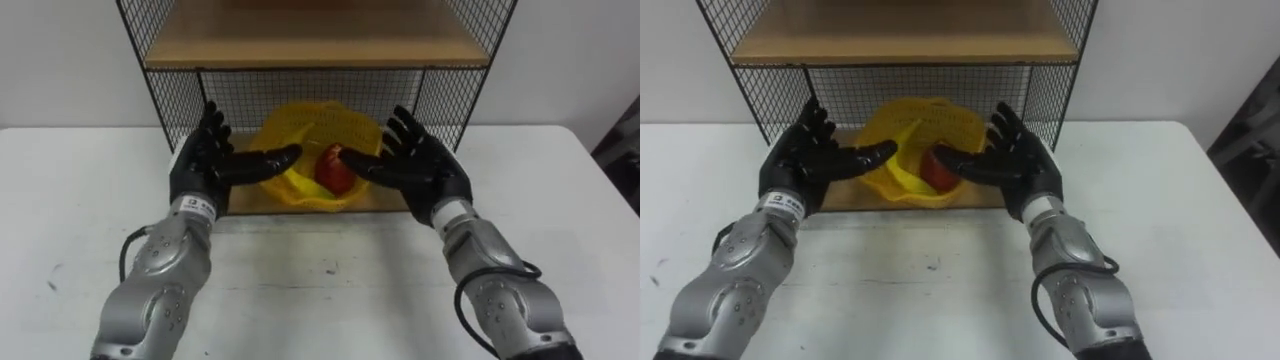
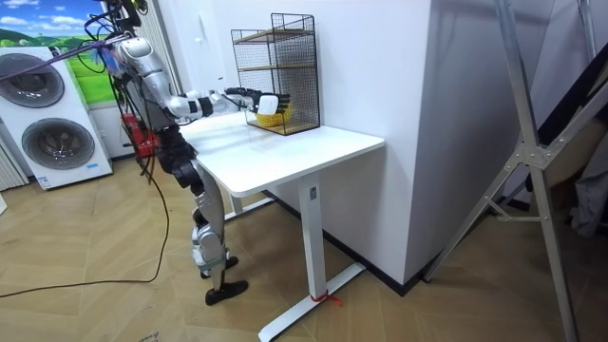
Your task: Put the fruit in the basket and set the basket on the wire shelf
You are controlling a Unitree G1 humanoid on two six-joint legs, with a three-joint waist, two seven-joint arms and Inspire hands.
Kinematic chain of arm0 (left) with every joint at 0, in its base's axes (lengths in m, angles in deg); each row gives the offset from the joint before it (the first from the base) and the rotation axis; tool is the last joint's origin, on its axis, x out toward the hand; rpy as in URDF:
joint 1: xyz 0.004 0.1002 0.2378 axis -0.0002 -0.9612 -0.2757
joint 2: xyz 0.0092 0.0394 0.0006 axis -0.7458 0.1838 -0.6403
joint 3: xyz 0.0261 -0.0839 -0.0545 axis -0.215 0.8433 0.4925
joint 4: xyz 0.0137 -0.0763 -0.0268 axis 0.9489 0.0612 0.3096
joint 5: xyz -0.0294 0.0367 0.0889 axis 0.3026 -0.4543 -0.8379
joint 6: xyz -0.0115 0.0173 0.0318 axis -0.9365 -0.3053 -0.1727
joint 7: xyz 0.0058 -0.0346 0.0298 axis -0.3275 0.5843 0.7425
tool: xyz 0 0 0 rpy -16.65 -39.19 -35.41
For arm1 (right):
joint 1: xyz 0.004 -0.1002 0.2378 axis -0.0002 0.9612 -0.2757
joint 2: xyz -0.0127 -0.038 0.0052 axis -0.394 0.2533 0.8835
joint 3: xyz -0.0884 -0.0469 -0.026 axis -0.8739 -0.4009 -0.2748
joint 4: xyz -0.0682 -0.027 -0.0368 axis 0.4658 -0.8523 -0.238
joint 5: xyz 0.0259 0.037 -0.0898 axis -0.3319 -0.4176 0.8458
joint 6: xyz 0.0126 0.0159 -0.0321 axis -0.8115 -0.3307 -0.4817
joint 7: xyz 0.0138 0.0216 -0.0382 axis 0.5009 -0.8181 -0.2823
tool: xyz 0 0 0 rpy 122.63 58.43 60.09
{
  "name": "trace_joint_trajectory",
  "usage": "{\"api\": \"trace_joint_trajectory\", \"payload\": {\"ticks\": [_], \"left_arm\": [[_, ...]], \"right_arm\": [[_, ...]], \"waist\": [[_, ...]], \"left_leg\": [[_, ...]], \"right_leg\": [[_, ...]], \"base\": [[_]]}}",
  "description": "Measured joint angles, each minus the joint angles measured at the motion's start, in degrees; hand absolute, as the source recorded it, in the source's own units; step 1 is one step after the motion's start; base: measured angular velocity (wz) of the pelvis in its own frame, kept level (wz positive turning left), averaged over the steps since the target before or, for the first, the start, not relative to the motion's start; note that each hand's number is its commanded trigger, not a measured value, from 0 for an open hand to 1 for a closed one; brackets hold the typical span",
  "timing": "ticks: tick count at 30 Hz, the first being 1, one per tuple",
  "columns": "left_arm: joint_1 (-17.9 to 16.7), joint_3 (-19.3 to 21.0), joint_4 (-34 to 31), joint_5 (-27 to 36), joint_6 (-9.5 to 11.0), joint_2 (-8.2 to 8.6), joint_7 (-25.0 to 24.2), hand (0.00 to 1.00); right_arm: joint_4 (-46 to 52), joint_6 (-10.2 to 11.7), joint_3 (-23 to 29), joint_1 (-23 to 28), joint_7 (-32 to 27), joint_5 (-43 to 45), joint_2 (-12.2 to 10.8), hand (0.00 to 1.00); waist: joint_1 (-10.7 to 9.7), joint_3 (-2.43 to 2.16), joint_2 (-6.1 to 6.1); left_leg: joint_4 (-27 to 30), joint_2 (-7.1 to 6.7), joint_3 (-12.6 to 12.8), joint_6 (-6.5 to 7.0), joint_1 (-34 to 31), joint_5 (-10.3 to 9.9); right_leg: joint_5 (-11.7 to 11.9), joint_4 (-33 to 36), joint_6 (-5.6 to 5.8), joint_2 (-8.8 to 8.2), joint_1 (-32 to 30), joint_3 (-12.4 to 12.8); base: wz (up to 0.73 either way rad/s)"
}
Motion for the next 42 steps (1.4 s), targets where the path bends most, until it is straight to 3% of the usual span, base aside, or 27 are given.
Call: {"api": "trace_joint_trajectory", "payload": {"ticks": [4, 10, 13, 20, 27, 33, 36, 38, 42], "left_arm": [[-2.66, 0.06, -2.83, -3.71, 2.93, -0.41, -3.74, 0.0], [-6.44, -0.28, -6.78, -7.65, 3.75, -0.39, -5.59, 0.0], [-10.51, -0.83, -8.48, -7.96, 7.21, -0.78, -7.41, 0.0], [-19.6, -1.85, -8.22, -8.56, 8.49, -1.32, -10.78, 0.0], [-23.21, -1.62, -8.22, -8.53, 11.93, -1.66, -12.53, 0.0], [-25.86, -0.42, -8.36, -9.01, 15.45, -1.97, -13.06, 0.0], [-26.34, 3.49, -9.7, -11.55, 19.17, -1.42, -11.45, 0.0], [-26.64, 6.01, -12.41, -14.21, 22.18, -1.17, -7.38, 0.0], [-26.37, 11.63, -18.16, -17.47, 26.77, -0.2, 0.36, 0.0]], "right_arm": [[3.87, 1.37, 0.51, 1.44, 2.01, 3.11, 0.17, 0.0], [11.32, 3.61, 1.37, 6.45, 3.95, 9.01, 1.11, 0.0], [13.5, 4.39, 1.3, 10.55, 4.94, 10.77, 1.28, 0.0], [15.23, 5.15, 1.38, 19.39, 8.38, 14.65, 1.63, 0.0], [19.31, 7.43, 2.03, 23.15, 10.84, 17.12, 1.74, 0.0], [20.68, 11.91, 4.31, 26.55, 10.18, 18.59, 1.63, 0.0], [20.98, 15.24, 6.88, 28.5, 8.4, 20.07, 0.94, 0.0], [21.72, 17.4, 8.96, 29.38, 5.55, 21.27, 1.0, 0.0], [26.19, 19.7, 13.97, 30.66, -0.86, 25.76, 1.08, 0.0]], "waist": [[0.03, 0.52, 0.92], [-0.02, 0.83, 1.45], [0.02, 0.64, 1.48], [-0.11, 0.53, 0.9], [-0.08, 0.56, 0.66], [-0.02, 0.63, 0.76], [0.04, 0.51, 0.67], [0.28, 0.52, 0.79], [0.96, 0.54, 0.99]], "left_leg": [[-0.07, 0.0, -0.11, -0.01, 0.56, -0.04], [-0.13, 0.0, -0.41, -0.1, 0.48, -0.12], [-0.79, 0.02, 0.13, -0.18, 0.57, 0.04], [-1.06, 0.12, 0.72, -0.16, 0.66, 0.09], [-1.07, 0.12, 0.79, -0.16, 0.06, 0.07], [-1.07, 0.13, 0.81, -0.17, -0.14, 0.08], [-1.01, 0.16, 0.73, -0.2, -0.06, 0.05], [-0.98, 0.12, 0.72, -0.21, -0.22, 0.04], [-1.06, 0.12, 0.82, -0.22, -0.34, 0.04]], "right_leg": [[-0.05, -0.54, 0.16, 0.04, 0.71, -0.04], [-0.13, -0.69, 0.22, -0.22, 0.34, -0.36], [-0.11, -0.42, 0.23, 0.08, -0.21, 0.35], [0.0, -0.49, 0.26, 0.36, -0.51, 2.05], [-0.05, -0.52, 0.17, 0.56, -1.13, 2.7], [0.08, -0.48, 0.32, 0.61, -1.29, 2.74], [-0.11, -0.45, 0.04, 0.64, -1.25, 2.74], [-0.12, -0.53, 0.04, 0.63, -1.28, 2.65], [0.0, -0.47, 0.23, 0.68, -1.61, 2.61]], "base": [[0.0], [0.01], [-0.11], [-0.06], [0.0], [0.0], [0.0], [0.0], [-0.01]]}}
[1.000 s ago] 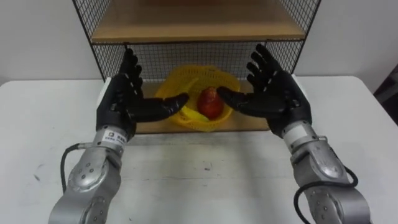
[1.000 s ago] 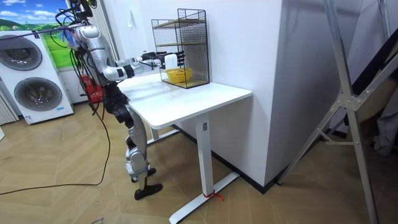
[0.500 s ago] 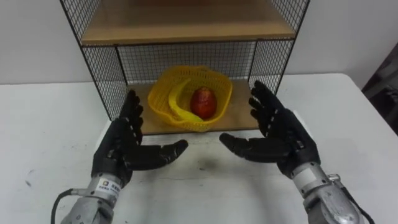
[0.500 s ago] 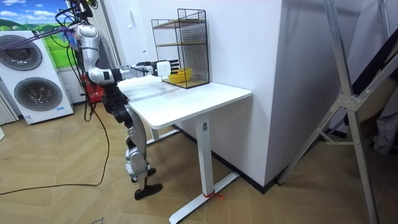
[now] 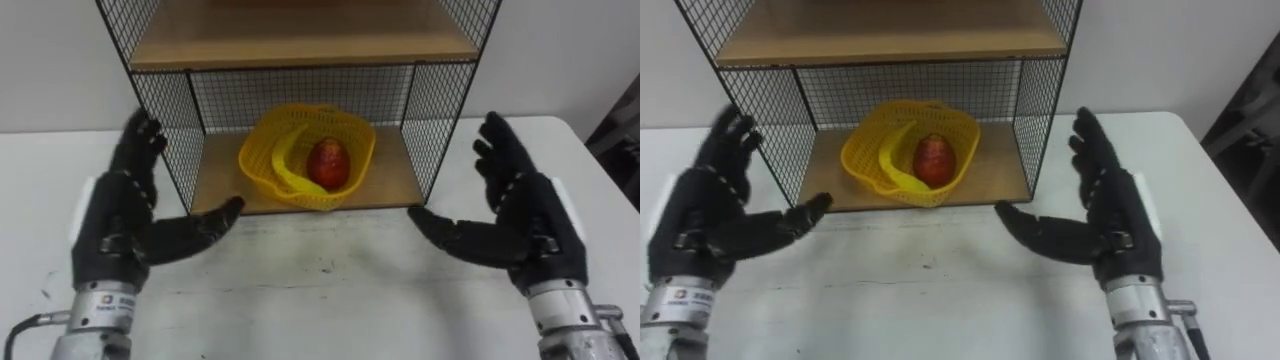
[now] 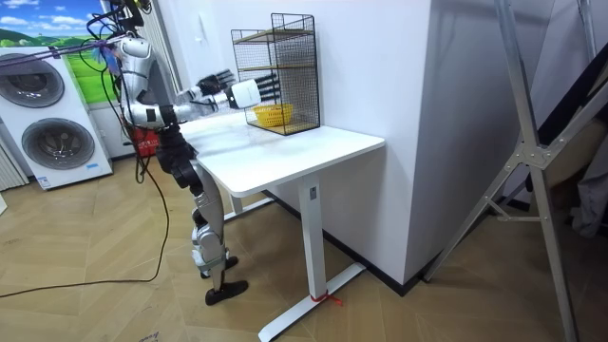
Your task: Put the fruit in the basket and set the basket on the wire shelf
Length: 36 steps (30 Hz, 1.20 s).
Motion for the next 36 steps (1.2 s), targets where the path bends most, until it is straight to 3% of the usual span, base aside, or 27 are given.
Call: {"api": "trace_joint_trajectory", "payload": {"ticks": [2, 3, 5, 6, 8, 9, 10, 12, 14, 15, 17, 20, 24, 27, 31, 33, 35, 36], "left_arm": [[1.21, 7.4, -3.47, -5.38, 3.79, 0.45, 6.67, 0.0], [1.89, 9.4, -3.98, -6.67, 4.68, 0.18, 8.72, 0.0], [3.82, 18.78, -7.33, -9.88, 6.94, -0.41, 16.68, 0.0], [4.18, 21.04, -7.91, -10.42, 7.76, -0.99, 18.78, 0.0], [5.99, 29.8, -8.49, -11.18, 9.43, -5.68, 26.41, 0.0], [6.42, 32.01, -8.46, -11.26, 9.51, -7.13, 28.06, 0.0], [6.93, 36.17, -8.46, -11.31, 9.64, -9.75, 31.51, 0.0], [7.0, 42.17, -8.17, -11.07, 10.42, -12.52, 36.5, 0.0], [6.35, 48.58, -6.67, -8.24, 11.15, -16.13, 42.24, 0.0], [6.32, 50.0, -5.67, -7.54, 11.23, -17.02, 43.23, 0.0], [5.01, 55.66, -0.76, -2.65, 10.48, -20.79, 46.27, 0.0], [3.13, 61.87, 6.22, 6.13, 8.4, -23.07, 49.45, 0.0], [-1.17, 64.78, 17.47, 18.71, 6.79, -23.61, 50.43, 0.0], [-3.85, 62.56, 31.05, 29.59, 4.65, -23.43, 49.84, 0.0], [-4.07, 57.67, 48.48, 40.29, 3.38, -21.16, 47.19, 0.0], [-4.09, 54.3, 54.4, 42.83, 2.81, -18.56, 45.27, 0.0], [-3.57, 50.45, 61.45, 46.01, 2.62, -14.6, 41.88, 0.0], [-3.3, 50.25, 63.57, 47.26, 2.57, -13.9, 41.01, 0.0]], "right_arm": [[2.33, 3.34, 5.96, -0.31, -5.21, 4.18, 0.4, 0.0], [2.83, 3.93, 7.53, -0.56, -6.76, 4.48, 0.76, 0.0], [4.56, 5.14, 14.87, -3.19, -13.01, 6.33, 3.16, 0.0], [4.57, 5.68, 16.77, -4.08, -14.66, 6.44, 4.26, 0.0], [4.46, 6.92, 24.61, -6.03, -21.64, 5.76, 10.01, 0.0], [4.44, 7.14, 26.48, -6.35, -23.31, 5.64, 11.2, 0.0], [4.31, 8.08, 30.22, -6.62, -26.55, 5.43, 13.07, 0.0], [3.36, 9.38, 35.35, -7.1, -30.48, 3.98, 15.46, 0.0], [0.78, 9.89, 41.44, -7.62, -35.96, 1.86, 18.31, 0.0], [-0.25, 9.81, 42.96, -7.58, -37.32, 1.66, 19.1, 0.0], [-4.15, 9.47, 49.05, -6.89, -42.16, -1.03, 21.28, 0.0], [-10.56, 8.59, 56.36, -5.0, -46.87, -8.14, 23.81, 0.0], [-22.43, 6.61, 59.81, -3.18, -50.58, -19.63, 26.37, 0.0], [-33.63, 4.12, 59.44, -1.23, -51.27, -29.1, 25.65, 0.0], [-49.87, 2.78, 55.71, 0.43, -50.05, -38.62, 21.58, 0.0], [-55.27, 2.71, 53.14, 1.16, -48.74, -41.2, 18.16, 0.0], [-61.39, 2.75, 50.88, 1.14, -46.96, -42.71, 12.73, 0.0], [-62.51, 2.75, 50.65, 1.03, -46.81, -43.81, 11.68, 0.0]], "waist": [[0.69, -0.03, 0.04], [0.77, -0.04, 0.04], [1.03, -0.08, 0.08], [1.05, -0.07, 0.06], [1.73, 0.0, -0.08], [1.96, -0.01, -0.1], [2.19, 0.01, -0.16], [2.21, -0.01, -0.58], [1.96, -0.27, -0.52], [1.94, -0.26, -0.57], [1.84, -0.24, -0.56], [1.91, -0.43, -0.44], [1.75, -0.6, -0.48], [1.15, -0.6, -0.17], [0.54, -0.89, -0.04], [0.49, -0.98, 0.06], [0.3, -1.09, 0.23], [0.33, -1.17, 0.32]], "left_leg": [[-0.05, -0.01, -0.11, -0.01, 0.15, 0.01], [-0.02, -0.03, -0.2, -0.01, 0.17, 0.02], [-0.02, -0.06, -0.34, -0.01, 0.18, 0.02], [-0.03, -0.06, -0.35, -0.01, 0.18, 0.01], [0.08, -0.04, -0.4, 0.0, 0.09, 0.0], [0.08, -0.03, -0.39, -0.01, 0.09, 0.0], [0.12, -0.05, -0.4, -0.05, 0.04, -0.03], [0.19, -0.13, -0.54, -0.04, -0.29, -0.04], [0.67, -0.15, -0.81, -0.06, -1.05, -0.2], [1.01, -0.14, -0.88, -0.1, -1.22, -0.36], [1.86, -0.2, -1.21, -0.16, -1.9, -0.72], [2.03, -0.41, -1.51, -0.14, -2.71, -0.77], [2.08, -0.7, -1.66, -0.15, -3.39, -0.77], [2.08, -0.74, -1.91, -0.18, -3.69, -0.75], [2.15, -0.73, -2.17, -0.12, -3.96, -0.84], [1.91, -0.73, -2.18, 0.1, -3.84, -1.0], [1.9, -0.68, -2.06, 0.07, -3.64, -1.11], [1.9, -0.62, -1.86, 0.03, -3.55, -1.19]], "right_leg": [[0.06, 0.01, 0.1, -0.01, 0.07, -0.07], [0.06, 0.0, 0.1, -0.02, 0.15, -0.16], [-0.13, 0.04, -0.1, -0.03, 0.18, -0.21], [-0.18, 0.04, -0.16, -0.03, 0.19, -0.22], [-0.4, 0.17, -0.28, -0.07, 0.11, -0.44], [-0.47, 0.29, -0.3, -0.07, 0.03, -0.38], [-0.72, 0.79, -0.35, -0.12, -0.19, -0.41], [-0.88, 0.93, -0.27, -0.23, -0.53, -0.42], [-0.98, 0.93, -0.27, -0.3, -0.91, -0.99], [-1.04, 1.02, -0.3, -0.32, -0.92, -1.21], [-1.73, 2.17, -0.34, -0.46, -1.58, -1.56], [-2.44, 3.44, -0.33, -0.93, -2.73, -1.75], [-3.16, 4.79, -0.37, -0.97, -3.97, -1.61], [-3.15, 4.7, -0.38, -0.98, -4.07, -1.77], [-3.33, 4.67, -0.46, -1.6, -4.02, -2.38], [-3.41, 4.67, -0.46, -1.66, -3.96, -2.46], [-3.42, 4.74, -0.45, -1.65, -3.72, -2.35], [-3.42, 4.77, -0.45, -1.64, -3.71, -2.25]], "base": [[0.0], [0.04], [0.02], [0.0], [0.02], [0.0], [0.0], [0.03], [0.08], [0.06], [0.09], [0.06], [0.01], [0.06], [0.05], [0.02], [0.02], [-0.12]]}}
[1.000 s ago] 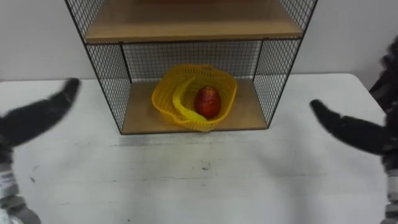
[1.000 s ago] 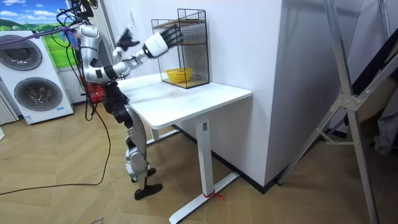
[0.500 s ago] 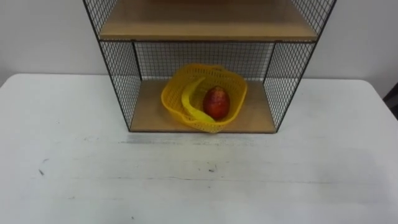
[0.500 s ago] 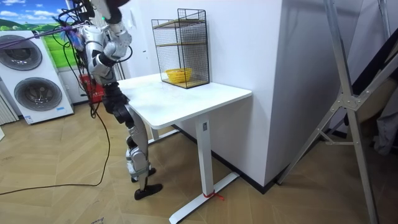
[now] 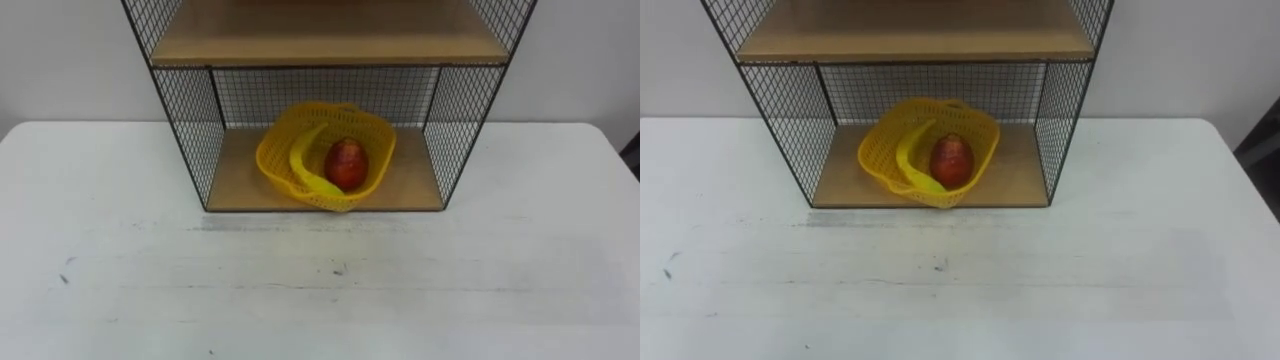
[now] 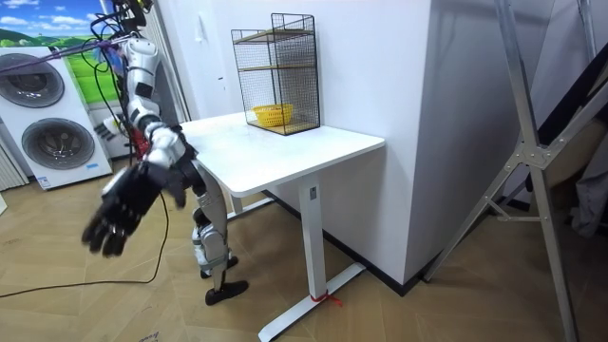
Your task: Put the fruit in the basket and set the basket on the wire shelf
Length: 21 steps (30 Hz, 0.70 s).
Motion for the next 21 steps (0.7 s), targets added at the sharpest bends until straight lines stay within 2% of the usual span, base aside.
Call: {"api": "trace_joint_trajectory", "payload": {"ticks": [2, 3, 5, 6, 7, 9, 12, 14, 15, 17, 20, 21], "left_arm": [[0.01, -1.03, 8.25, 3.97, -0.01, 2.18, -2.91, 0.0], [0.0, -1.03, 9.72, 4.89, -0.01, 2.72, -3.49, 0.0], [0.71, -1.58, 13.93, 5.62, -0.01, 5.57, -5.31, 0.0], [1.02, -1.93, 14.92, 5.61, -0.01, 6.15, -5.94, 0.0], [1.42, -2.4, 16.24, 5.72, -0.04, 7.42, -7.35, 0.0], [1.95, -6.62, 18.19, 5.61, -0.12, 8.71, -9.85, 0.0], [3.46, -13.54, 22.36, 2.97, -2.5, 10.14, -15.04, 0.0], [3.73, -19.28, 24.87, -4.09, -5.15, 11.53, -20.29, 0.0], [3.73, -20.56, 25.31, -6.66, -6.1, 11.85, -21.49, 0.0], [4.05, -23.74, 25.78, -20.74, -9.48, 12.67, -26.28, 0.0], [5.43, -27.32, 25.65, -33.91, -12.29, 13.06, -30.38, 0.0], [6.24, -29.4, 25.67, -40.86, -13.76, 13.22, -31.94, 0.0]], "right_arm": [[-4.67, 0.1, -2.81, -0.19, 0.03, -3.58, -2.48, 0.0], [-5.4, 0.1, -3.13, -0.25, -0.03, -4.56, -3.04, 0.0], [-8.61, 0.67, -6.18, -1.14, 0.21, -5.78, -4.81, 0.0], [-9.3, 0.68, -6.77, -1.21, 0.3, -6.33, -5.08, 0.0], [-10.16, 0.76, -7.26, -2.12, 0.47, -6.81, -5.66, 0.0], [-13.23, 0.8, -10.46, -3.49, 2.08, -8.29, -6.17, 0.0], [-17.99, 0.54, -14.83, -6.16, 5.95, -8.68, -8.67, 0.0], [-24.74, -1.11, -17.84, -8.63, 9.98, -9.39, -10.23, 0.0], [-26.11, -1.86, -18.75, -8.99, 10.85, -8.6, -10.77, 0.0], [-30.89, -5.55, -22.14, -9.26, 15.56, -5.19, -12.43, 0.0], [-35.17, -9.27, -27.85, -10.26, 20.76, 2.57, -12.42, 0.0], [-35.41, -10.72, -31.03, -10.24, 23.04, 8.56, -12.38, 0.0]], "waist": [[-0.06, -0.09, 0.09], [-0.05, -0.09, 0.08], [-0.03, -0.18, -0.23], [-0.04, -0.23, -0.33], [-0.17, -0.32, -0.51], [-0.22, -0.27, -0.96], [-0.43, -0.27, -1.52], [-0.92, -0.24, -1.75], [-1.34, -0.26, -1.77], [-1.87, -0.1, -1.98], [-2.26, -0.1, -2.0], [-2.36, -0.05, -1.9]], "left_leg": [[0.0, 0.34, 0.91, -0.16, 0.34, -0.52], [0.07, 0.49, 1.19, -0.16, 0.38, -0.54], [0.05, 0.6, 1.53, -0.19, 0.52, -0.64], [0.05, 0.61, 1.61, -0.2, 0.53, -0.64], [0.1, 0.64, 1.77, -0.18, 0.56, -0.66], [0.11, 0.77, 2.14, -0.18, 0.55, -0.67], [0.07, 1.18, 3.05, -0.22, 0.63, -0.66], [0.07, 1.65, 4.05, -0.29, 0.93, -0.62], [0.01, 1.65, 3.92, -0.31, 1.01, -0.63], [-0.25, 1.63, 3.83, -0.32, 1.92, -0.63], [-0.94, 1.49, 3.63, -0.39, 2.79, -0.58], [-0.95, 1.48, 3.73, -0.43, 3.04, -0.56]], "right_leg": [[0.0, 0.05, 0.0, 0.07, 0.03, 0.47], [0.0, 0.06, 0.0, 0.15, 0.02, 0.63], [0.0, 0.09, 0.01, 0.16, -0.01, 0.81], [0.0, 0.14, 0.01, 0.16, -0.05, 0.88], [0.0, 0.28, 0.01, 0.16, -0.09, 1.03], [0.01, 0.28, 0.02, 0.24, -0.04, 1.29], [0.21, -0.06, 0.09, 0.38, 0.31, 1.49], [0.75, -0.85, 0.01, 0.45, 0.95, 1.41], [0.85, -1.15, 0.06, 0.42, 1.39, 1.07], [0.98, -1.6, 0.12, 0.35, 2.79, 0.64], [1.11, -2.2, 0.16, 0.27, 3.47, 0.52], [1.11, -2.21, 0.16, 0.29, 3.52, 0.66]], "base": [[-0.23], [-0.2], [-0.12], [-0.05], [0.0], [0.02], [0.05], [0.04], [0.14], [0.12], [0.0], [-0.07]]}}
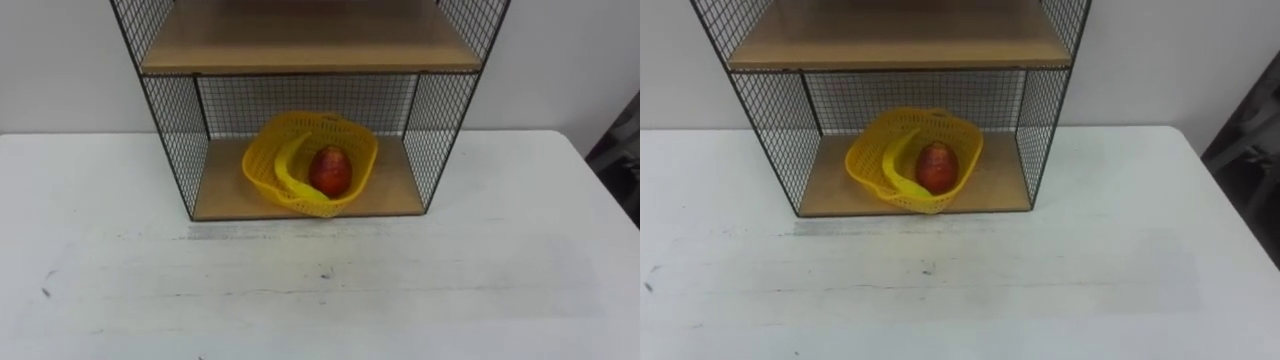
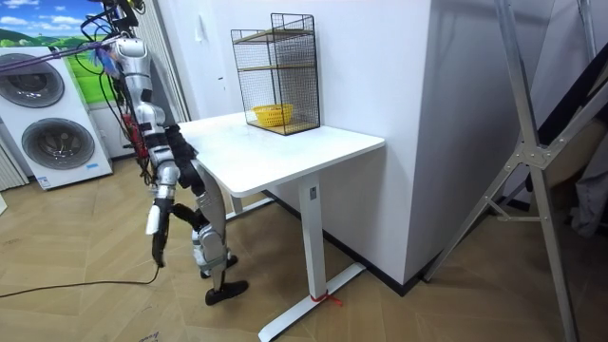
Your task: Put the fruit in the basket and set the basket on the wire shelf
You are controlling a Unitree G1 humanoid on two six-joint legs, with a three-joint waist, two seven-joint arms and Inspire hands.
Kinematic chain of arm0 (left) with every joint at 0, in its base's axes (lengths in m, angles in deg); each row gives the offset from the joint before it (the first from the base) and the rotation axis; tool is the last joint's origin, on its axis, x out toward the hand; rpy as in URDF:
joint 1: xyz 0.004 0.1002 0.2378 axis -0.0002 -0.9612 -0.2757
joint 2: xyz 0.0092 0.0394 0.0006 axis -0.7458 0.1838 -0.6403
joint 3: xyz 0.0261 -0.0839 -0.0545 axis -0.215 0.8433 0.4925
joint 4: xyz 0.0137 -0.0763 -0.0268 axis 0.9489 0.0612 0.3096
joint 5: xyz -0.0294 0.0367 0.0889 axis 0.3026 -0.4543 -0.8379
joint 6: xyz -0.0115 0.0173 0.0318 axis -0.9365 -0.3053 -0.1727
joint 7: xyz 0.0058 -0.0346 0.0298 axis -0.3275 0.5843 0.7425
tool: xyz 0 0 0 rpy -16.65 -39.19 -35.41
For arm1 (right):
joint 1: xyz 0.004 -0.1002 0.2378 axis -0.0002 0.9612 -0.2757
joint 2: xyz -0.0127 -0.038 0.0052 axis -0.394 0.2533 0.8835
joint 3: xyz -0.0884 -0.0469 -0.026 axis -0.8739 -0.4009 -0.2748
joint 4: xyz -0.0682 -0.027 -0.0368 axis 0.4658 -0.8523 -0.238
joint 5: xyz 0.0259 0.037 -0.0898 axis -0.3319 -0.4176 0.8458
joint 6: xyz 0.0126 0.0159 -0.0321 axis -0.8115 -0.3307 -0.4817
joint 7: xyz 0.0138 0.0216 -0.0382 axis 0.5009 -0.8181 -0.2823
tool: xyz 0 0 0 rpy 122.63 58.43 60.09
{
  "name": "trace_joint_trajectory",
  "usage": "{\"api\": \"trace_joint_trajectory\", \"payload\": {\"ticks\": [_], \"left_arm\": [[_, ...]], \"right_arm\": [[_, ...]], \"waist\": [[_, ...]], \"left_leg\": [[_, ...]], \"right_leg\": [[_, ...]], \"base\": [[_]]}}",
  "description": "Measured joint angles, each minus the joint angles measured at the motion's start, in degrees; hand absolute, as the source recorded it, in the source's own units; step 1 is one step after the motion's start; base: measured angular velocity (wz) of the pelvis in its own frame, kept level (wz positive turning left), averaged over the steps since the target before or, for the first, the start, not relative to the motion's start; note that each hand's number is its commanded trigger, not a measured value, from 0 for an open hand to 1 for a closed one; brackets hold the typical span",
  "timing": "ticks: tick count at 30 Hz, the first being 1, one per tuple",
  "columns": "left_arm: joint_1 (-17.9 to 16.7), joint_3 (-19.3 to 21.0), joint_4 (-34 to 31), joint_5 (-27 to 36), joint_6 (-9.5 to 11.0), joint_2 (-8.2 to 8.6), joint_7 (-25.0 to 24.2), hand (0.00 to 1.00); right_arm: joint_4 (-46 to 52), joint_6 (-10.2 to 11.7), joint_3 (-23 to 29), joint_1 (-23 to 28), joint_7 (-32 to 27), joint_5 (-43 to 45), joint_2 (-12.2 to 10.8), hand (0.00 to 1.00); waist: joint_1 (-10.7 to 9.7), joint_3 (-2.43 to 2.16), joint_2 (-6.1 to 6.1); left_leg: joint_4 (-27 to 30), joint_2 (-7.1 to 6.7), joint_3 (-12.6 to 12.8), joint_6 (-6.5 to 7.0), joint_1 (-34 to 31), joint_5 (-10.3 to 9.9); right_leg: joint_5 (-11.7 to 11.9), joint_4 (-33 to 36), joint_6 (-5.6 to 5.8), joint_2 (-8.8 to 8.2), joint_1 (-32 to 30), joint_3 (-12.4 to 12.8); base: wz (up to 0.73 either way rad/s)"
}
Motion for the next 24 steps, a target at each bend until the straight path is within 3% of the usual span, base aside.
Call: {"api": "trace_joint_trajectory", "payload": {"ticks": [2, 6, 8, 13, 17, 24], "left_arm": [[1.89, -5.42, -0.23, -9.04, -2.46, -0.01, -1.84, 0.0], [4.91, -14.76, -1.93, -13.81, -4.69, 0.0, -3.85, 0.0], [5.46, -17.63, -1.98, -15.45, -5.76, 0.13, -5.78, 0.0], [6.06, -19.75, -1.99, -15.54, -7.18, 0.34, -7.98, 0.0], [6.18, -21.94, -1.83, -15.45, -8.16, 0.81, -8.11, 0.0], [4.86, -21.88, -1.2, -18.02, -8.95, 0.83, -8.45, 0.0]], "right_arm": [[-0.63, -2.68, -8.18, -1.48, 4.23, 13.59, 0.65, 0.0], [-0.59, -5.3, -16.29, -5.81, 8.47, 26.15, 0.98, 0.0], [-0.56, -5.54, -18.56, -8.05, 11.63, 31.07, 0.89, 0.0], [-0.11, -6.47, -20.97, -8.63, 15.82, 39.11, 0.91, 0.0], [-0.31, -8.82, -23.37, -8.35, 17.6, 43.51, 0.85, 0.0], [-0.62, -10.54, -23.62, -7.94, 19.18, 45.63, 0.87, 0.0]], "waist": [[-0.31, 0.33, -0.11], [-0.54, 0.6, -0.03], [-0.54, 1.31, 0.22], [-0.52, 1.75, 0.97], [-0.45, 1.7, 1.26], [-0.31, 1.59, 1.13]], "left_leg": [[-0.03, -0.01, 0.05, -0.02, 0.72, 0.02], [-0.03, 0.1, 0.09, -0.85, 1.16, 0.59], [-0.05, 0.08, -0.34, -0.86, 1.4, 0.61], [-0.22, 0.06, -0.58, -0.86, 1.17, 0.63], [-1.16, -0.02, -0.35, -0.8, 1.66, 1.05], [-1.07, 0.06, -0.37, -0.75, 1.96, 1.01]], "right_leg": [[0.01, -0.13, -0.01, 0.06, 0.49, 0.01], [0.93, -1.09, -0.12, 0.5, 0.7, 0.7], [1.41, -2.13, -0.15, 0.76, 1.44, 0.74], [1.39, -2.17, -0.19, 0.66, 1.35, 0.17], [1.37, -1.91, -0.22, 0.75, 1.13, 0.74], [1.39, -1.86, -0.33, 1.01, 1.31, 1.47]], "base": [[-0.07], [-0.09], [0.02], [0.06], [-0.04], [-0.05]]}}
